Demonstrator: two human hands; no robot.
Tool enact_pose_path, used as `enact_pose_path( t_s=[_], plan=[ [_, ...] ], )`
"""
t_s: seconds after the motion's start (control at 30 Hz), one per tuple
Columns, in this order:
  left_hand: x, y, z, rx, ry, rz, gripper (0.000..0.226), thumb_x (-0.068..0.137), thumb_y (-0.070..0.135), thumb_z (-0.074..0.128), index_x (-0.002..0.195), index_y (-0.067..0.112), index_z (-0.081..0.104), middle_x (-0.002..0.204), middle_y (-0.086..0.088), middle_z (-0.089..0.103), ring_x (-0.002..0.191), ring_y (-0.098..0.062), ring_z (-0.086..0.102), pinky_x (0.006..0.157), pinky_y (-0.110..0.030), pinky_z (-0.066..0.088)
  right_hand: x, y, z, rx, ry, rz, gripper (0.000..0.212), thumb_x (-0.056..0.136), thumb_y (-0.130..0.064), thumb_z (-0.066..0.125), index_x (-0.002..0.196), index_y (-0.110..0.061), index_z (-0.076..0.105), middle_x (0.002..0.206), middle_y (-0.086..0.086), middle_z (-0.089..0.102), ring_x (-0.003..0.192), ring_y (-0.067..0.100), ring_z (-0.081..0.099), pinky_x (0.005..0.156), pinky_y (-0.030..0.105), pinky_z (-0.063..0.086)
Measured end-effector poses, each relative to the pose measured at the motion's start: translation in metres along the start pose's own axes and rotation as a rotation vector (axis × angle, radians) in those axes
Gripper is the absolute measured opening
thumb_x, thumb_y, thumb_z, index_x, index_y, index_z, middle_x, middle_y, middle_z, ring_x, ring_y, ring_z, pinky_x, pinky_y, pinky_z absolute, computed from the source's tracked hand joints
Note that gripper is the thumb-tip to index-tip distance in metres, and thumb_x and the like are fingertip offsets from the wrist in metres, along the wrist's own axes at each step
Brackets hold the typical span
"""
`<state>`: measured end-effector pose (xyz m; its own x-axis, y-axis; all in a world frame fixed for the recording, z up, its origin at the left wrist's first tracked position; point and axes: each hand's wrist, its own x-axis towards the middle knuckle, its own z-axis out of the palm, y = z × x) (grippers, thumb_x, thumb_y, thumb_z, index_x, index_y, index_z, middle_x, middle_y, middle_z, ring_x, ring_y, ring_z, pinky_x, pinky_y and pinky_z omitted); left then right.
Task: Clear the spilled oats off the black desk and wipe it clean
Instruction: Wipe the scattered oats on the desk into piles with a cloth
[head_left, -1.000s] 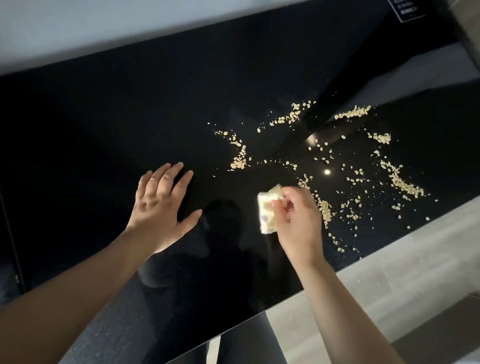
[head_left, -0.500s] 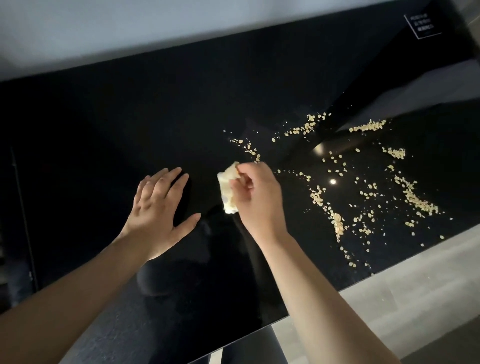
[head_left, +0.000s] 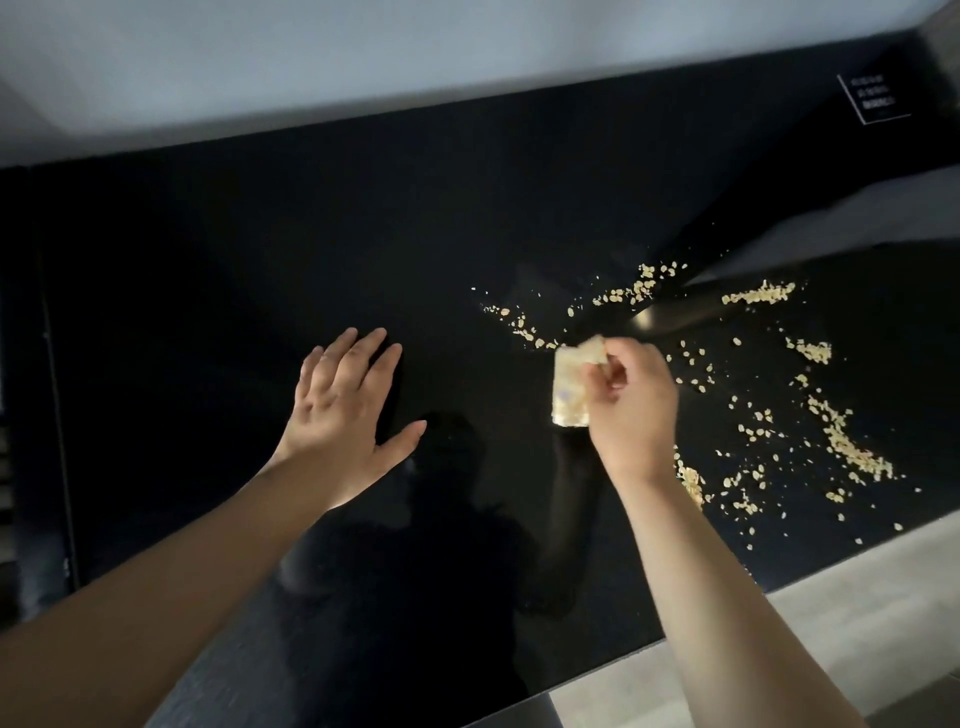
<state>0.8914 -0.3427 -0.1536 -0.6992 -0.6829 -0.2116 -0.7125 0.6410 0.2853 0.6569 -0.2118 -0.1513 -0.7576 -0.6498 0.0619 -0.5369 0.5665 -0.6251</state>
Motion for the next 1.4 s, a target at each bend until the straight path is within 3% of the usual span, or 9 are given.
enact_pose_path(
  t_s=[0.13, 0.27, 0.43, 0.7, 0.93, 1.03, 1.1, 1.27, 1.4],
  plan=[
    [0.007, 0.0, 0.005, 0.066, -0.001, 0.003, 0.082, 0.083, 0.065, 0.038, 0.145, 0.012, 0.034, 0.155, -0.006, 0.021, 0.145, -0.027, 0.01, 0.119, -0.046, 0.005, 0.006, 0.001, -0.019, 0.046, 0.047, 0.024, 0.018, 0.085, -0.002, 0.066, 0.103, -0.007, 0.066, 0.093, 0.007, 0.057, 0.068, 0.005, 0.052, 0.066, 0.01, 0.045],
    [0.004, -0.005, 0.009, 0.126, -0.015, 0.032, 0.082, 0.084, 0.066, 0.027, 0.145, 0.011, 0.034, 0.154, -0.006, 0.022, 0.145, -0.027, 0.012, 0.118, -0.048, 0.009, 0.001, -0.038, 0.002, 0.191, -0.036, -0.044, 0.019, 0.086, -0.005, 0.065, 0.104, -0.01, 0.066, 0.095, 0.001, 0.056, 0.074, 0.01, 0.057, 0.071, 0.023, 0.05],
    [0.005, -0.006, 0.009, 0.13, -0.02, 0.022, 0.081, 0.083, 0.067, 0.027, 0.146, 0.016, 0.031, 0.155, -0.004, 0.019, 0.146, -0.024, 0.008, 0.119, -0.046, 0.006, 0.015, -0.088, 0.053, 0.221, -0.094, -0.13, 0.013, 0.086, -0.008, 0.062, 0.099, -0.009, 0.064, 0.09, -0.002, 0.05, 0.074, 0.008, 0.049, 0.065, 0.007, 0.037],
    [0.006, -0.007, 0.009, 0.109, -0.002, 0.018, 0.08, 0.082, 0.067, 0.028, 0.145, 0.018, 0.032, 0.154, -0.002, 0.02, 0.145, -0.022, 0.01, 0.119, -0.043, 0.004, 0.042, -0.081, 0.074, 0.128, -0.095, -0.163, 0.02, 0.086, -0.006, 0.062, 0.105, -0.007, 0.063, 0.098, 0.004, 0.054, 0.079, 0.008, 0.046, 0.069, 0.015, 0.035],
    [0.005, -0.007, 0.011, 0.101, 0.011, 0.018, 0.08, 0.082, 0.066, 0.033, 0.142, 0.014, 0.039, 0.152, -0.004, 0.026, 0.143, -0.024, 0.015, 0.118, -0.047, 0.011, 0.035, 0.0, 0.01, 0.01, 0.063, 0.039, 0.02, 0.084, -0.004, 0.065, 0.105, -0.004, 0.066, 0.096, 0.011, 0.058, 0.084, 0.023, 0.056, 0.076, 0.016, 0.036],
    [0.005, -0.006, 0.011, 0.097, 0.023, 0.012, 0.079, 0.082, 0.066, 0.033, 0.142, 0.014, 0.039, 0.151, -0.004, 0.027, 0.143, -0.024, 0.016, 0.118, -0.046, 0.01, 0.03, 0.01, -0.013, 0.041, 0.112, 0.098, 0.02, 0.086, -0.004, 0.065, 0.106, -0.004, 0.065, 0.095, 0.003, 0.054, 0.082, 0.025, 0.058, 0.075, 0.026, 0.047],
    [0.006, -0.006, 0.011, 0.094, 0.028, 0.01, 0.079, 0.081, 0.066, 0.034, 0.141, 0.015, 0.04, 0.15, -0.004, 0.029, 0.142, -0.025, 0.018, 0.117, -0.047, 0.011, 0.03, -0.002, -0.015, 0.125, 0.12, 0.07, 0.02, 0.086, -0.006, 0.065, 0.106, -0.006, 0.064, 0.096, 0.002, 0.055, 0.082, 0.024, 0.06, 0.075, 0.031, 0.051],
    [0.007, -0.007, 0.01, 0.1, 0.021, 0.015, 0.08, 0.08, 0.067, 0.035, 0.14, 0.016, 0.042, 0.149, -0.003, 0.03, 0.141, -0.024, 0.02, 0.117, -0.047, 0.015, 0.041, -0.07, 0.026, 0.228, 0.028, -0.127, 0.016, 0.084, -0.008, 0.064, 0.101, -0.008, 0.065, 0.094, 0.002, 0.057, 0.08, 0.019, 0.059, 0.074, 0.028, 0.049],
    [0.008, -0.008, 0.009, 0.106, 0.019, 0.007, 0.079, 0.079, 0.068, 0.034, 0.141, 0.018, 0.041, 0.15, -0.001, 0.029, 0.142, -0.023, 0.017, 0.117, -0.044, 0.011, 0.057, -0.111, 0.074, 0.241, -0.049, -0.189, 0.018, 0.089, -0.009, 0.063, 0.106, -0.008, 0.064, 0.097, 0.0, 0.052, 0.078, 0.009, 0.053, 0.068, 0.01, 0.041]
  ],
)
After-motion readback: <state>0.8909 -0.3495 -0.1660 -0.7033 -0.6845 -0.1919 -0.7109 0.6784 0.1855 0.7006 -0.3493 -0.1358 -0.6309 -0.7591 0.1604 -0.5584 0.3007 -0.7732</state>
